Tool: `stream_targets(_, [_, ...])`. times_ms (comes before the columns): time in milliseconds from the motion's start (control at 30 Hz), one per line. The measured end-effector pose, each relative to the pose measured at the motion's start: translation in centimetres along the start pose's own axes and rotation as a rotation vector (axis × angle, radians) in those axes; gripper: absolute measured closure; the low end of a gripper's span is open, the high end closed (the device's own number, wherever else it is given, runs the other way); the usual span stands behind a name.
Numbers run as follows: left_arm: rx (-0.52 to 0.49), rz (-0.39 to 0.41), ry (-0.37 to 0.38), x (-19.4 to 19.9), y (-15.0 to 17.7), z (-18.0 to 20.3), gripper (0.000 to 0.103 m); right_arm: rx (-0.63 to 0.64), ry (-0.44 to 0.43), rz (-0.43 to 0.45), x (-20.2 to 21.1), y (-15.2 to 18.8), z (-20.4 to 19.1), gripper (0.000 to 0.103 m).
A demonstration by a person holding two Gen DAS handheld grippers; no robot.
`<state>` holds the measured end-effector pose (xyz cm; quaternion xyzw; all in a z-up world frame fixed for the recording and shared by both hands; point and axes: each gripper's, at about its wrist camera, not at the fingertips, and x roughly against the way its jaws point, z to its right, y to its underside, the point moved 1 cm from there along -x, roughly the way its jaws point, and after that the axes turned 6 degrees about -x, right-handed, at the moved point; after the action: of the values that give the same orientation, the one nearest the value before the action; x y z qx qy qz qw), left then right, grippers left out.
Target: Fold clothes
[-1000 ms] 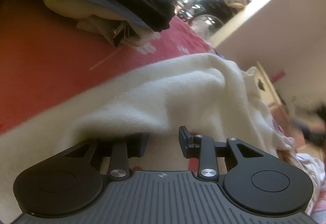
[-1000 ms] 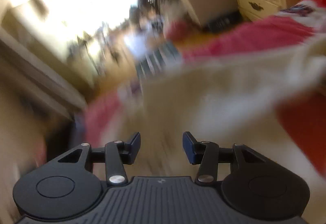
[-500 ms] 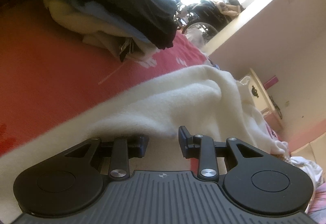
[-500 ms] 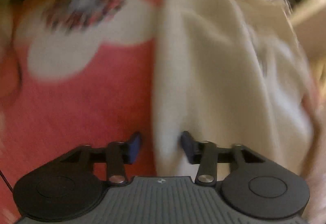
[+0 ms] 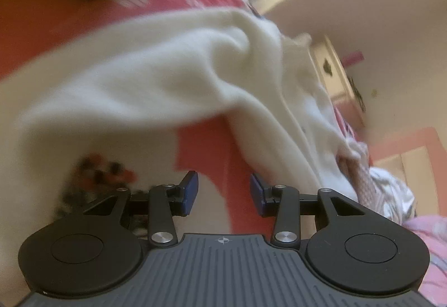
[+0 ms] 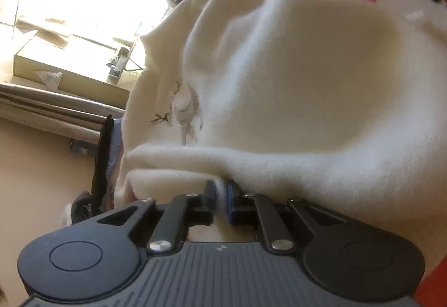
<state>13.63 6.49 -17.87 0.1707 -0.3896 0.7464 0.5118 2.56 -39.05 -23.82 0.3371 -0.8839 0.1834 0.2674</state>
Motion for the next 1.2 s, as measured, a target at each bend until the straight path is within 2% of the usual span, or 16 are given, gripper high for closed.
stream_targets(67, [-0.012,-0.020,0.009,-1.3,-0.1,1.0,0.062,0.062,0.033,0.010,0.2,0.3,-1.3,0.081])
stream_targets(167, [-0.033,-0.044,0.011,-3.6,-0.4,2.1,0.062,0.253,0.129,0.054,1.3,0.9,-4.1,0.073])
stream_targets(300, [-0.046,-0.052,0.006,-6.0,-0.9,2.8,0.062,0.572,0.227,0.102,3.9,3.2,-8.5,0.072])
stream_targets(433, [-0.050,-0.052,0.001,-6.8,-1.2,3.1,0.062,0.925,0.295,0.013,4.6,7.7,-11.2,0.072])
stream_targets(567, [-0.061,-0.054,-0.010,-7.0,-1.3,3.4,0.062,1.184,0.427,-0.131,1.8,11.7,-10.6,0.062])
stream_targets(700, [-0.073,-0.061,-0.015,-7.1,-1.5,3.4,0.062,1.198,0.529,-0.145,0.1,11.9,-8.5,0.066])
stream_targets(733, [-0.075,-0.064,-0.014,-7.0,-1.5,3.4,0.063,1.163,0.518,-0.140,0.3,11.5,-8.2,0.078])
stream_targets(867, [-0.088,-0.076,-0.010,-6.7,-1.8,3.4,0.062,0.978,0.421,-0.114,2.2,9.3,-7.9,0.092])
stream_targets(1033, [-0.078,-0.089,-0.001,-6.4,-2.1,3.2,0.062,0.750,0.285,-0.092,4.6,6.5,-7.9,0.095])
stream_targets(1100, [-0.047,-0.087,0.010,-6.1,-2.4,3.0,0.062,0.655,0.203,-0.077,6.1,5.7,-8.1,0.095])
stream_targets(1200, [0.004,-0.081,0.034,-5.8,-2.7,2.6,0.061,0.567,0.139,-0.079,7.5,5.3,-8.0,0.096])
